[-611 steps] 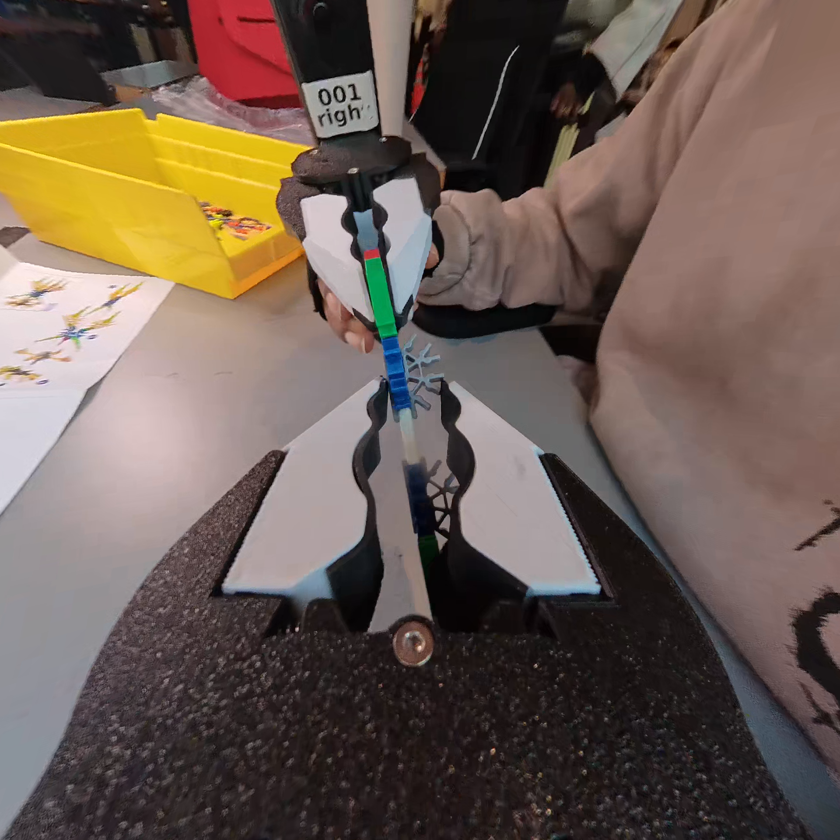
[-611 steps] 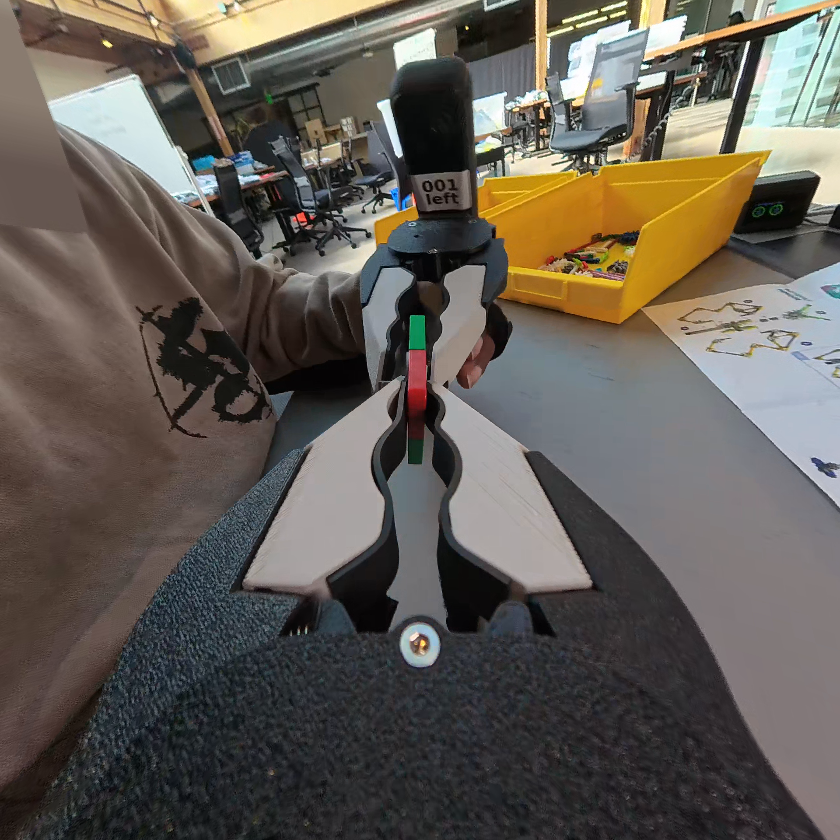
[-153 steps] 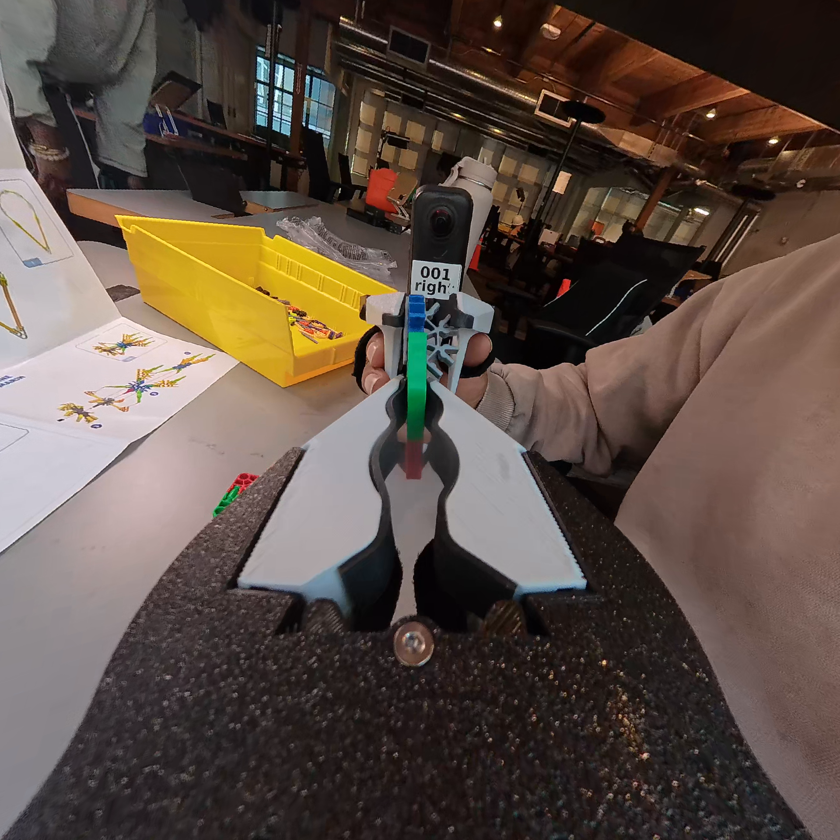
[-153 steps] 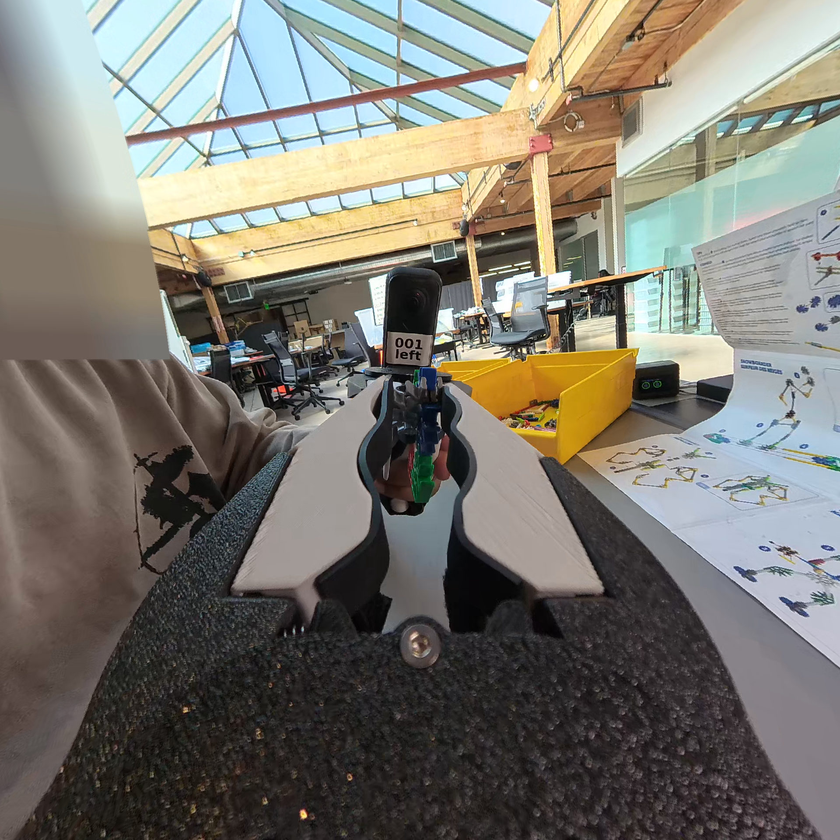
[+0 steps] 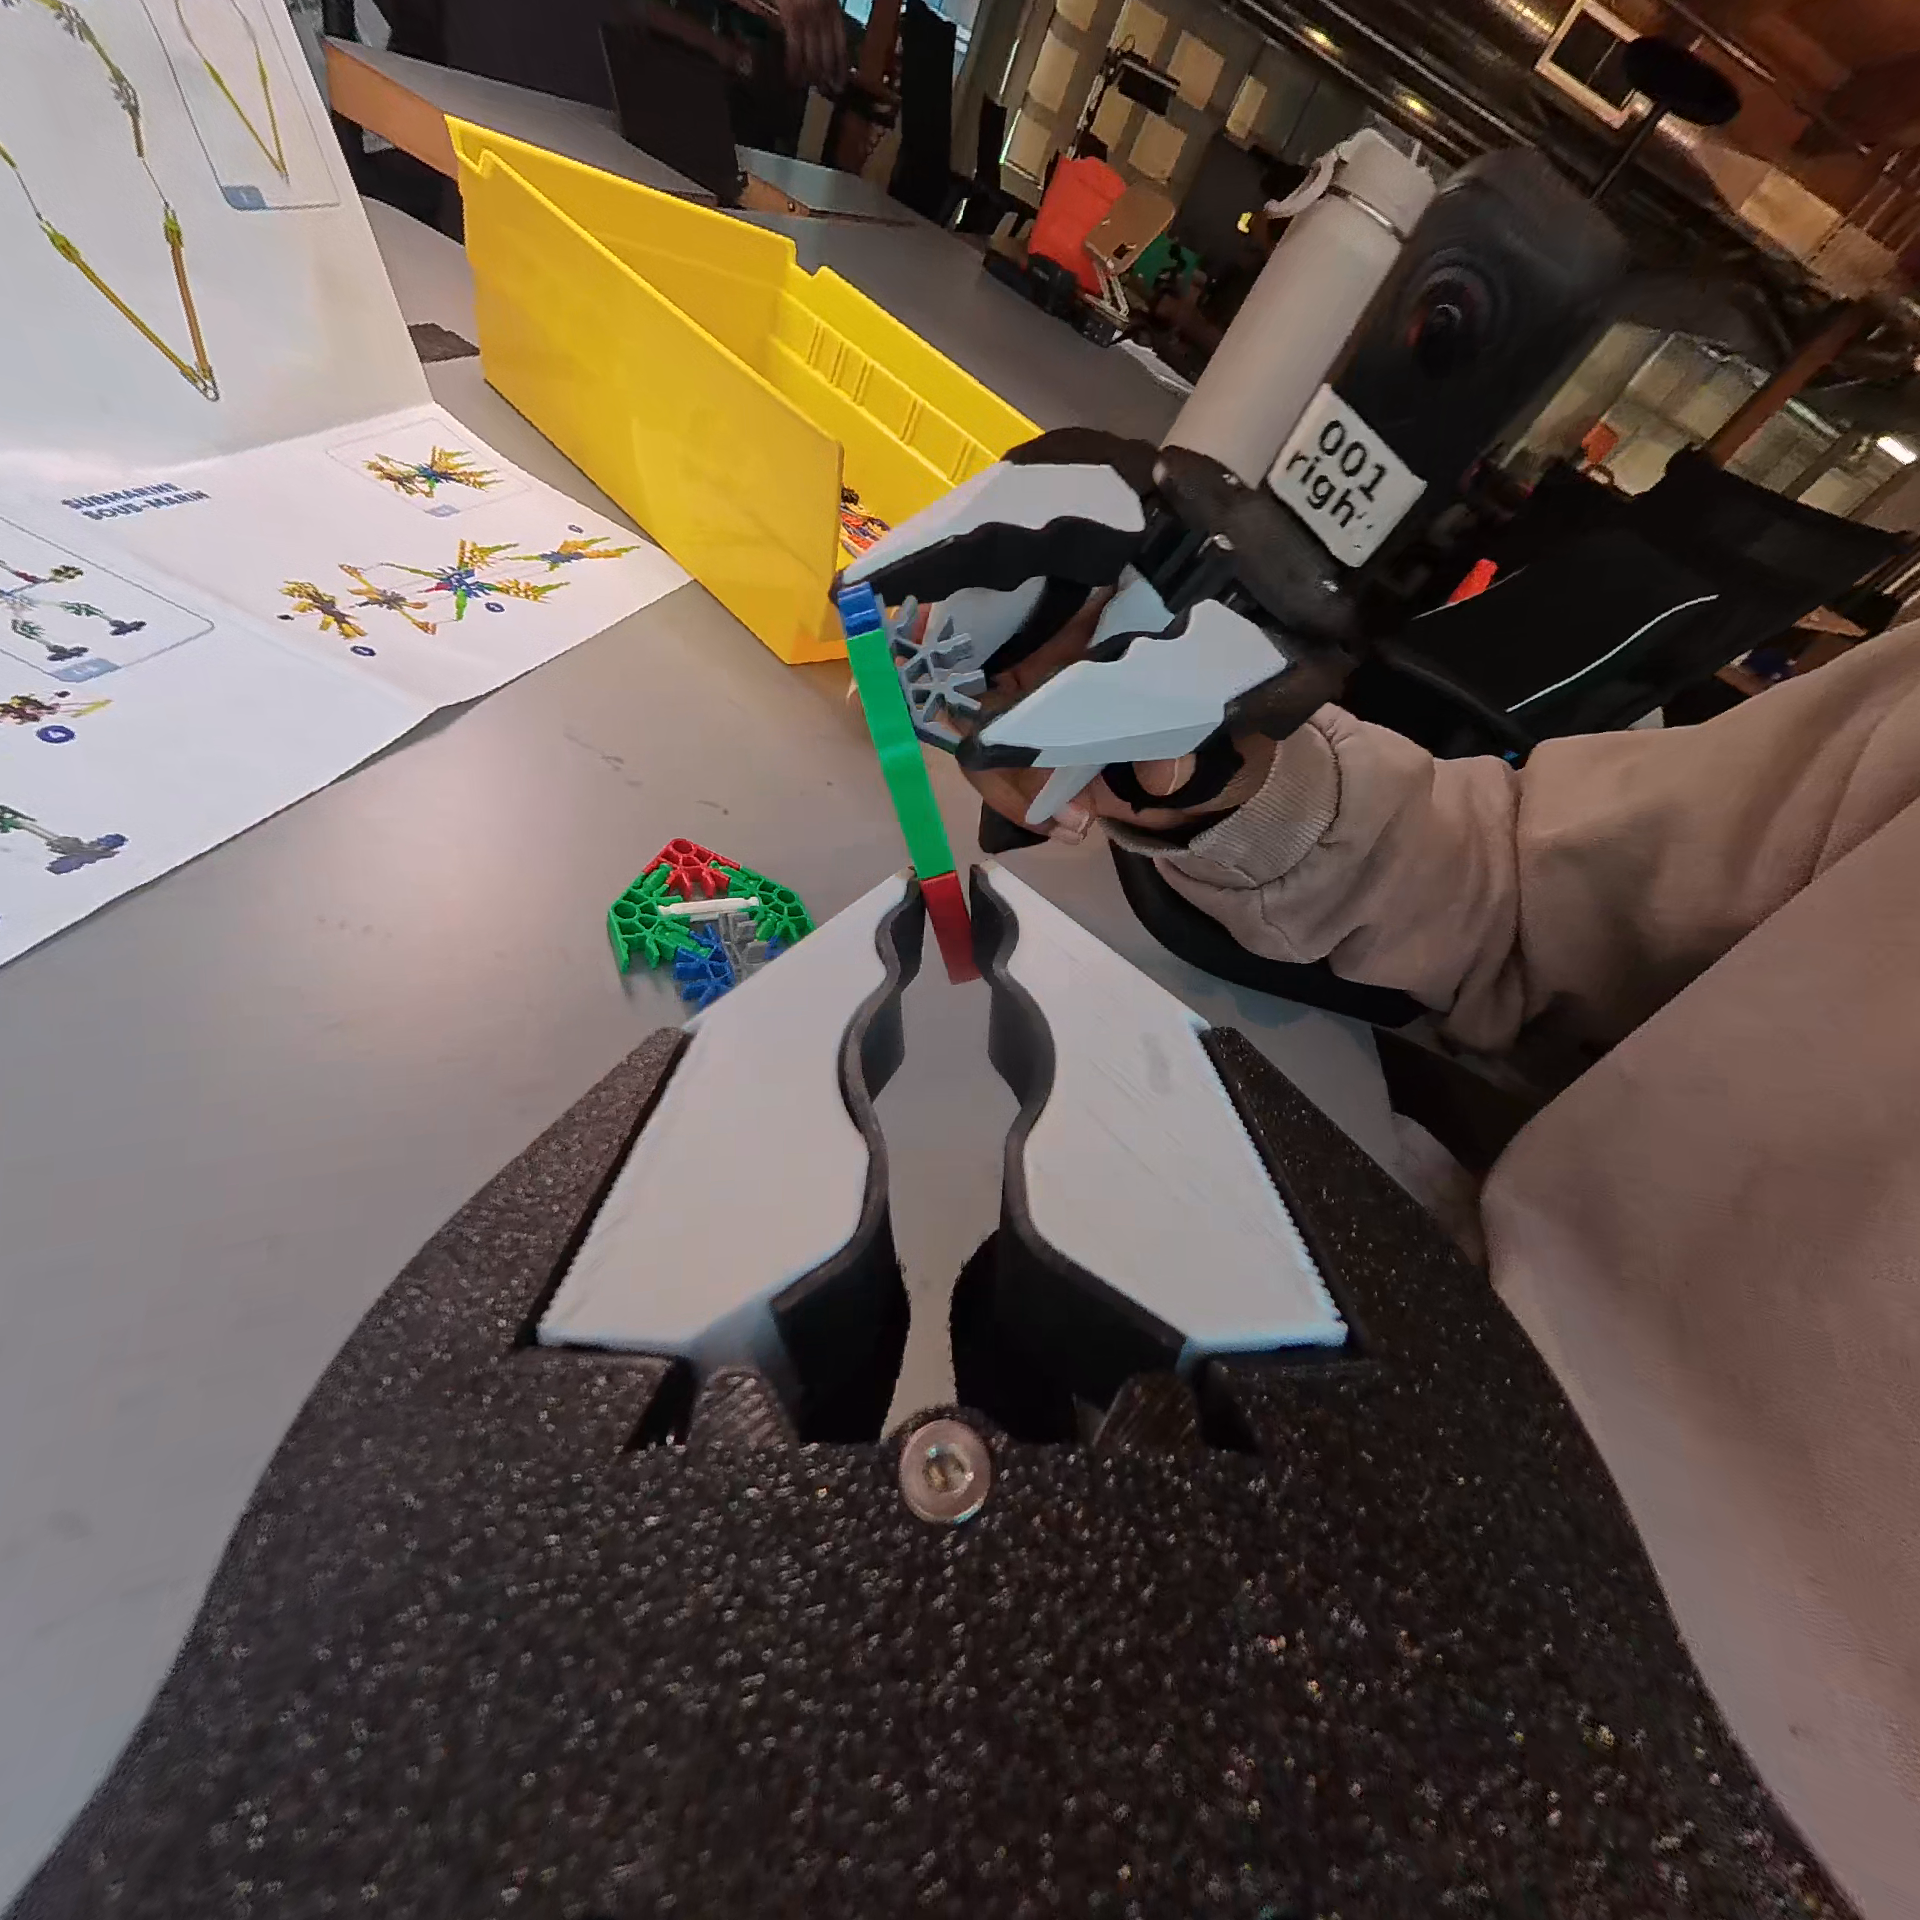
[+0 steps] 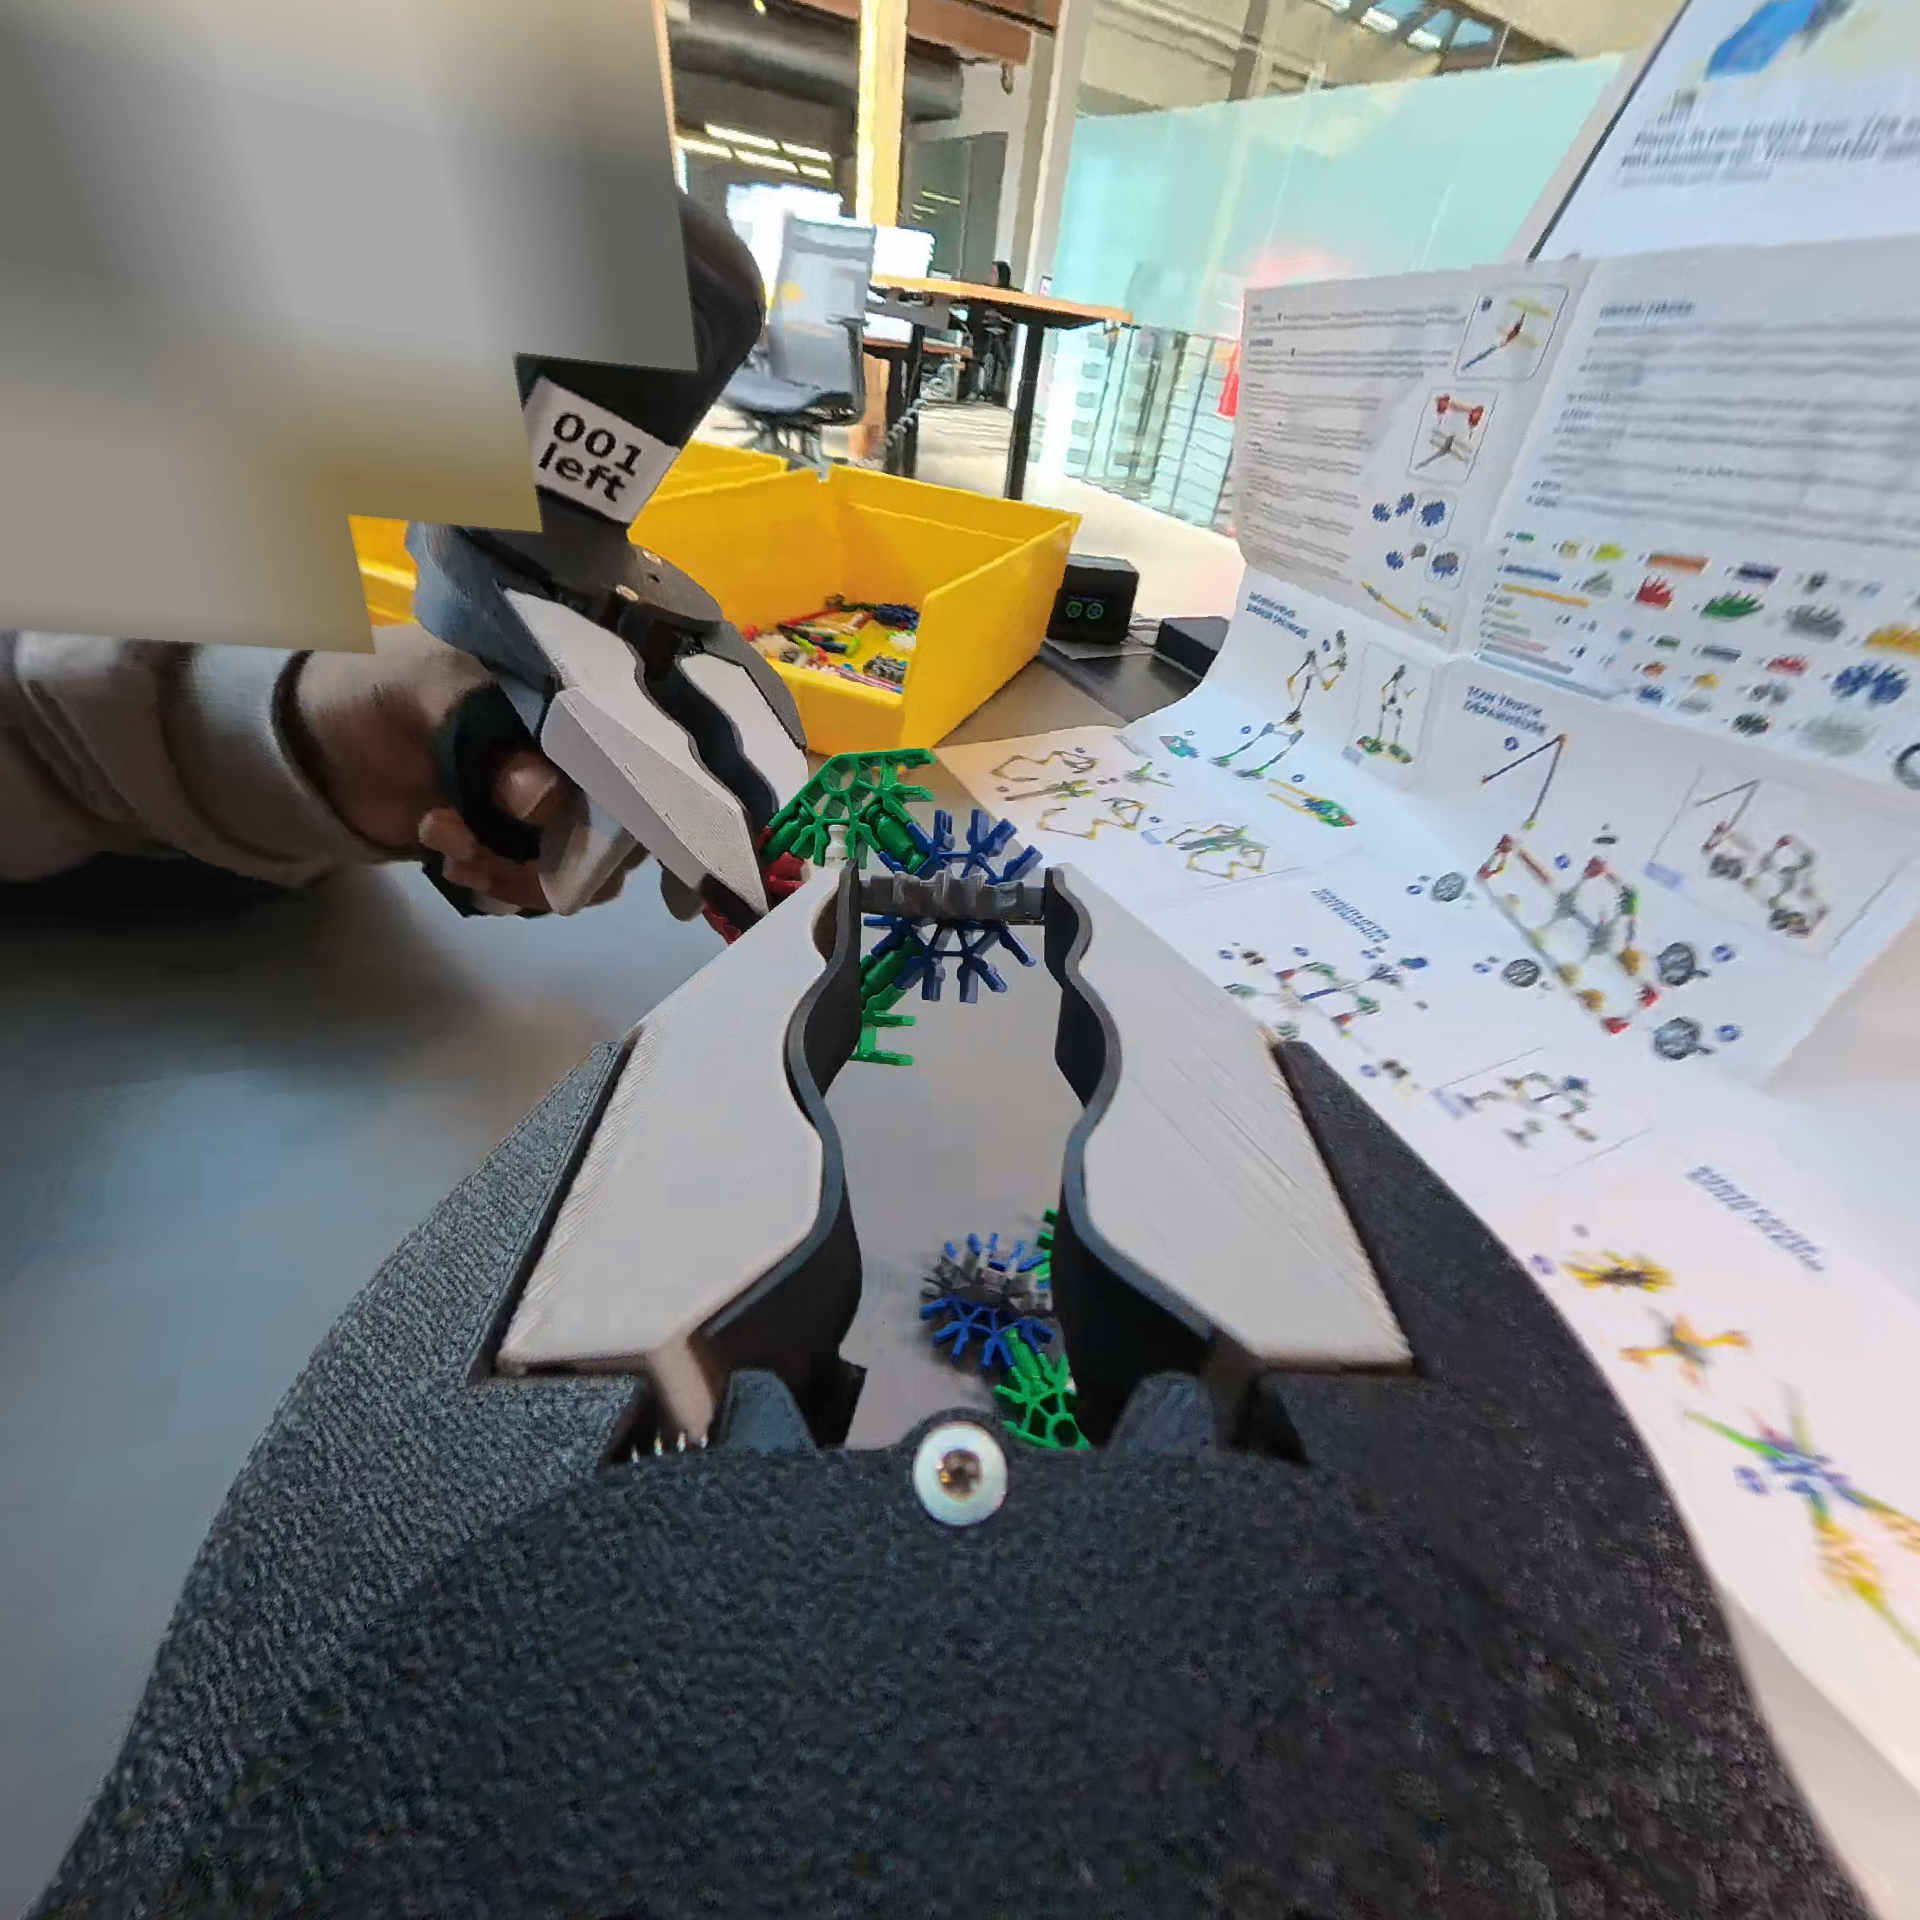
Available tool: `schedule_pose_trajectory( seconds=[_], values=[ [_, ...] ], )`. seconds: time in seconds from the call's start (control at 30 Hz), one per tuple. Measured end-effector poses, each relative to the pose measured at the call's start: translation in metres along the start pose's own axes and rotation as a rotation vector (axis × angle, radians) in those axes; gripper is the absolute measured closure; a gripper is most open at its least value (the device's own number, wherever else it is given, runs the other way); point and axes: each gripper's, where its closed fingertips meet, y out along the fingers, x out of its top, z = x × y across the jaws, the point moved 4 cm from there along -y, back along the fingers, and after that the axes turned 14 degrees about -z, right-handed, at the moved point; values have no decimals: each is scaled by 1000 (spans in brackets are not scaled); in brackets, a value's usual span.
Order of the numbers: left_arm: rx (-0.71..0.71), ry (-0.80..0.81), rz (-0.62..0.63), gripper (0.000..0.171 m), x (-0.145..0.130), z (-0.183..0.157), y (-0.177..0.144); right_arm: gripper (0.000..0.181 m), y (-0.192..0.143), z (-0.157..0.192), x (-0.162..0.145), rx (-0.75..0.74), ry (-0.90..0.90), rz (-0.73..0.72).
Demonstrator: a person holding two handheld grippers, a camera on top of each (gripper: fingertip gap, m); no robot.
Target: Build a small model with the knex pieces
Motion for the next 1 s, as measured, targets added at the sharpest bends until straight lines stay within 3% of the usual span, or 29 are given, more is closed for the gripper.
schedule_pose_trajectory(
  seconds=[0.17,0.33,0.63,1.0],
  values=[
    [-66,-209,-27,162,3,-3,0,150,2,-9,-12,33,610,-6],
    [-89,-360,-32,162,-1,2,-1,150,3,-10,-26,21,851,25],
    [-105,-467,-43,161,-2,6,0,151,2,-11,-35,13,1044,34],
    [-112,-483,-43,162,-3,7,-1,154,0,-14,-31,8,1032,23]
  ],
)
